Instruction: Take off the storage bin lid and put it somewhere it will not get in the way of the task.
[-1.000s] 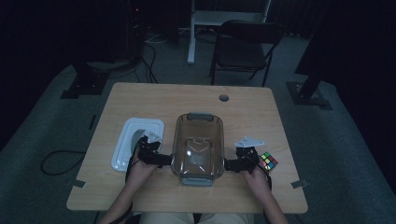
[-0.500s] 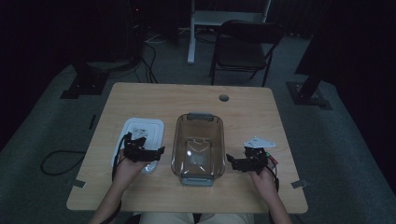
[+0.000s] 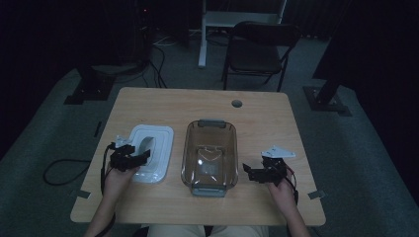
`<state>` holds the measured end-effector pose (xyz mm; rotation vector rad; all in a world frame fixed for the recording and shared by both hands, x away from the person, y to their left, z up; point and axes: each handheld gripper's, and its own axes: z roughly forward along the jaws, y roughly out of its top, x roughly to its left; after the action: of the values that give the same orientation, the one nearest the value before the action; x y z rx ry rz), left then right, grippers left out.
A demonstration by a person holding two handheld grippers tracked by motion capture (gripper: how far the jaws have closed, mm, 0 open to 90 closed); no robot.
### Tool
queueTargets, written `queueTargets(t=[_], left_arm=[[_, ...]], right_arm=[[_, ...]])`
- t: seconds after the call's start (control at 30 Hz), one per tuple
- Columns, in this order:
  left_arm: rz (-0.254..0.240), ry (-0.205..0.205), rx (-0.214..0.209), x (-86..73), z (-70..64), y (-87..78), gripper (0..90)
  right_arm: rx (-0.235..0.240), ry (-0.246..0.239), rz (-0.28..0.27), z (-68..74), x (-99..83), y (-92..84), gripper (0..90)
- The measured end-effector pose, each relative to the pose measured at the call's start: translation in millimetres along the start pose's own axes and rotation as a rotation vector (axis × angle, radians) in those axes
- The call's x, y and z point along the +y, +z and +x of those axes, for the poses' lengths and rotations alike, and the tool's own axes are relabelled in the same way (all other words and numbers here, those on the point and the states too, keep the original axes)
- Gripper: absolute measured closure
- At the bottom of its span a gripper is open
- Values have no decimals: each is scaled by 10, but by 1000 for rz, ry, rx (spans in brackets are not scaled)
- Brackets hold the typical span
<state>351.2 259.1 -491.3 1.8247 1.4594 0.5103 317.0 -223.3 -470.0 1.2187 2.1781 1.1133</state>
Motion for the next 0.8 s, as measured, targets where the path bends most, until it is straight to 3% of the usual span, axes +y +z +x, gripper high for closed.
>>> queueTargets(t=[0.07, 0.2, 0.27, 0.33, 0.53, 0.8], left_arm=[[21, -10, -8, -40, 18, 26, 443], [18, -16, -15, -65, 21, 23, 546], [12, -14, -22, -74, 14, 15, 546], [21, -15, -29, -76, 1, 13, 629], [29, -27, -39, -96, -66, -6, 637], [74, 42, -85, -145, -348, -49, 595]], right_arm=[[0, -4, -1, 0, -2, -12, 118], [-2, 0, -4, -6, -10, -17, 118], [-5, 0, -4, -9, -14, -18, 118], [-6, 0, -3, -9, -26, -23, 118], [-3, 0, -5, -13, -39, -39, 118], [-11, 6, -19, -43, -36, -87, 118]])
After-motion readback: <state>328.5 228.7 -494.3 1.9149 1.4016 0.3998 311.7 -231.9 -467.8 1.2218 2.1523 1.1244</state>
